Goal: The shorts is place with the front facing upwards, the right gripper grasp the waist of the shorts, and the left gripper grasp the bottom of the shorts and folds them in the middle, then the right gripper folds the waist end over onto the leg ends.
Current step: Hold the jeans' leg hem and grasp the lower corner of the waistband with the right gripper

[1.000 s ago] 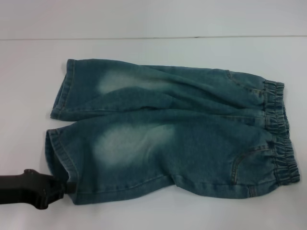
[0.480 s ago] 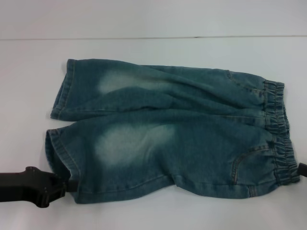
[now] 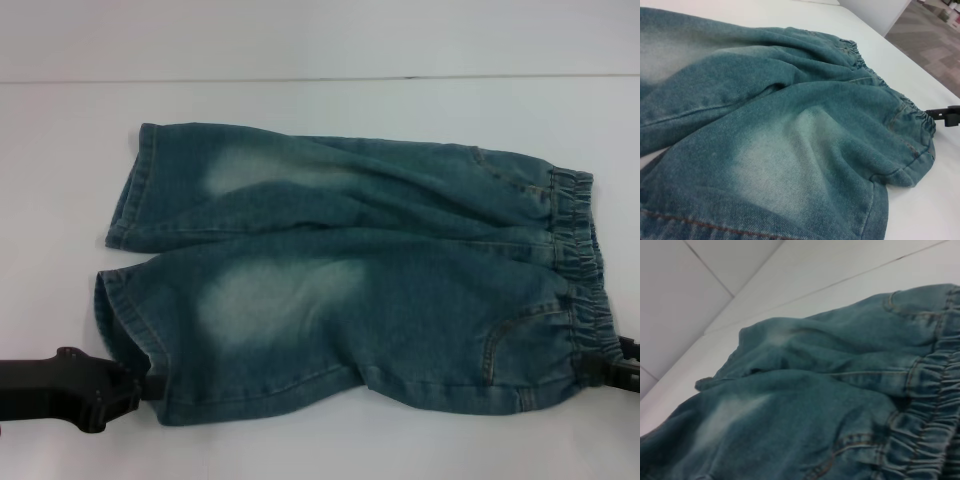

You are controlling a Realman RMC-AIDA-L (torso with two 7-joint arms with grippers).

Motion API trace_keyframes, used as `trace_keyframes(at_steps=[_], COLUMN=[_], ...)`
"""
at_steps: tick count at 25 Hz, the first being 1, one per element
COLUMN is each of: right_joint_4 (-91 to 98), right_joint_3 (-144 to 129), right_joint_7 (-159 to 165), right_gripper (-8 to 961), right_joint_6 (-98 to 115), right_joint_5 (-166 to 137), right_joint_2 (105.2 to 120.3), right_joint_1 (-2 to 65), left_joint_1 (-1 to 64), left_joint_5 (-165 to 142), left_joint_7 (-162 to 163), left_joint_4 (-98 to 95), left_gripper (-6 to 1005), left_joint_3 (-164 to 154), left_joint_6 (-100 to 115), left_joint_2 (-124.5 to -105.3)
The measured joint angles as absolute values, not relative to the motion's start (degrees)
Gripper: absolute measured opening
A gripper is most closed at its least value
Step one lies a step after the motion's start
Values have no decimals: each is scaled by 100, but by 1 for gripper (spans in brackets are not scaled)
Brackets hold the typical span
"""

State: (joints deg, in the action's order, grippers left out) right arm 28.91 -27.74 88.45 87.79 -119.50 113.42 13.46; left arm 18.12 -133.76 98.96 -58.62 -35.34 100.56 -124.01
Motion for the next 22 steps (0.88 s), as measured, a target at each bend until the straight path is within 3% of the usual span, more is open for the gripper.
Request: trace_keyframes(at_steps=[13, 22], right_joint_4=[2935, 3012], right_joint_3=[-2805, -2818], right_joint_7=[8871, 8771], right_gripper=[939, 616], right_joint_6=[9049, 9013], right_joint_5=[-12025, -12106], right_joint_2=[11295, 11316], right_joint_1=[1440, 1552], left_joint_1=[1853, 1854], left_joint_5=[-13377, -13377], left_joint_7=[9896, 9891], left_joint_4=[-5836, -5792], left_gripper=[33, 34], left_joint_3=[-3533, -3521], left_joint_6=[10055, 10046], left_joint_2=[-12401, -12401])
